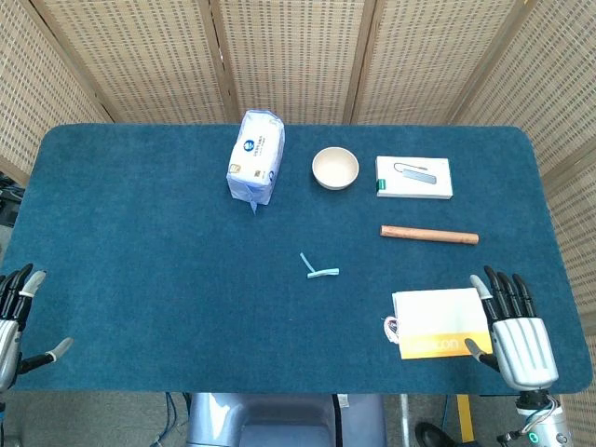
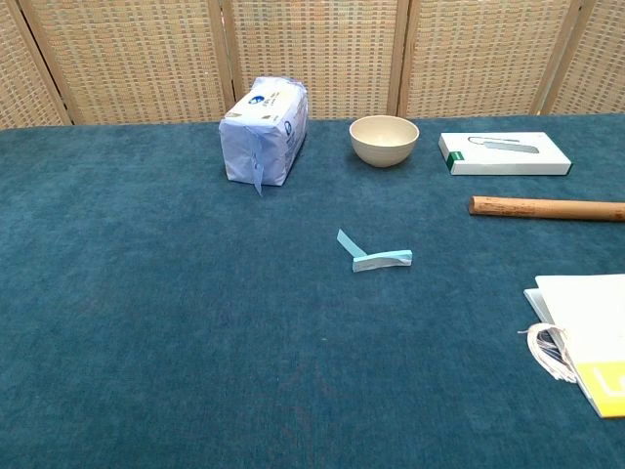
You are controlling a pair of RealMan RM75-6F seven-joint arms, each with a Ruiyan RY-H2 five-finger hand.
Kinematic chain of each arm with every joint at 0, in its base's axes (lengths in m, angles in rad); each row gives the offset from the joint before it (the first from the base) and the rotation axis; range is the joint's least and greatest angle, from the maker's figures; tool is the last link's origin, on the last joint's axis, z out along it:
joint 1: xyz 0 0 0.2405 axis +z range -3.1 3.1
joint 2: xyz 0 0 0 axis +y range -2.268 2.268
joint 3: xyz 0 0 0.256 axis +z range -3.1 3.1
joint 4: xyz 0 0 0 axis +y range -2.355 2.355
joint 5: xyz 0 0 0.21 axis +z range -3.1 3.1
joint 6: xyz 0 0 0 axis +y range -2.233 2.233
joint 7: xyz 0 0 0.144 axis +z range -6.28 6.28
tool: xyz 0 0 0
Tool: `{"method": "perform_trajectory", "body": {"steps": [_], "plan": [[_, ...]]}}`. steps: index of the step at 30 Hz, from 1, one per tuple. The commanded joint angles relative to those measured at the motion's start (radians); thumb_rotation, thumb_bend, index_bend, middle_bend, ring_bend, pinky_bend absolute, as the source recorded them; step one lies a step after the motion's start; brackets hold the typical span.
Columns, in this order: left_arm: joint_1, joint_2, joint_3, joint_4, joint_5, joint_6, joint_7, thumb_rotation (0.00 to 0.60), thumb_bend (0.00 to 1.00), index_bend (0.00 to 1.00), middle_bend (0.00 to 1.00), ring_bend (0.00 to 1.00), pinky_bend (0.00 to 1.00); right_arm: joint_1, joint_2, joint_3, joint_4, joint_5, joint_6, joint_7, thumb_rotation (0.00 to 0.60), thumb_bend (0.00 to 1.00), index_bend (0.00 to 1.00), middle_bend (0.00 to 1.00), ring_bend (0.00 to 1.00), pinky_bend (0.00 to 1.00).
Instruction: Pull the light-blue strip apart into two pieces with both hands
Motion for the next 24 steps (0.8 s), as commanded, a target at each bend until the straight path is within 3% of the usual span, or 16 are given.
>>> {"method": "perform_trajectory", "body": {"steps": [1, 6, 12, 18, 24], "plan": [[0.0, 0.001, 0.0, 0.0, -0.001, -0.001, -0.001, 0.6, 0.0, 0.0, 0.0, 0.0, 0.0, 0.0, -0.001, -0.001, -0.001, 0.001, -0.002, -0.004, 0.6, 0.0, 0.03, 0.0, 0.0, 0.0], [0.001, -0.001, -0.002, 0.004, -0.007, -0.002, -0.002, 0.6, 0.0, 0.0, 0.0, 0.0, 0.0, 0.008, -0.006, -0.003, 0.003, 0.007, -0.022, -0.006, 0.6, 0.0, 0.03, 0.0, 0.0, 0.0], [-0.008, -0.009, -0.017, 0.012, -0.031, -0.014, 0.01, 0.6, 0.0, 0.0, 0.0, 0.0, 0.0, 0.112, -0.031, 0.029, -0.002, 0.047, -0.192, -0.078, 0.6, 0.0, 0.04, 0.0, 0.0, 0.0], [-0.019, -0.026, -0.03, 0.015, -0.066, -0.04, 0.045, 0.6, 0.0, 0.0, 0.0, 0.0, 0.0, 0.304, -0.085, 0.125, 0.002, 0.133, -0.444, -0.108, 0.6, 0.0, 0.19, 0.0, 0.0, 0.0], [-0.041, -0.037, -0.052, 0.015, -0.126, -0.088, 0.076, 0.6, 0.0, 0.0, 0.0, 0.0, 0.0, 0.485, -0.212, 0.219, 0.129, 0.251, -0.632, -0.15, 0.6, 0.04, 0.37, 0.0, 0.0, 0.0]]}}
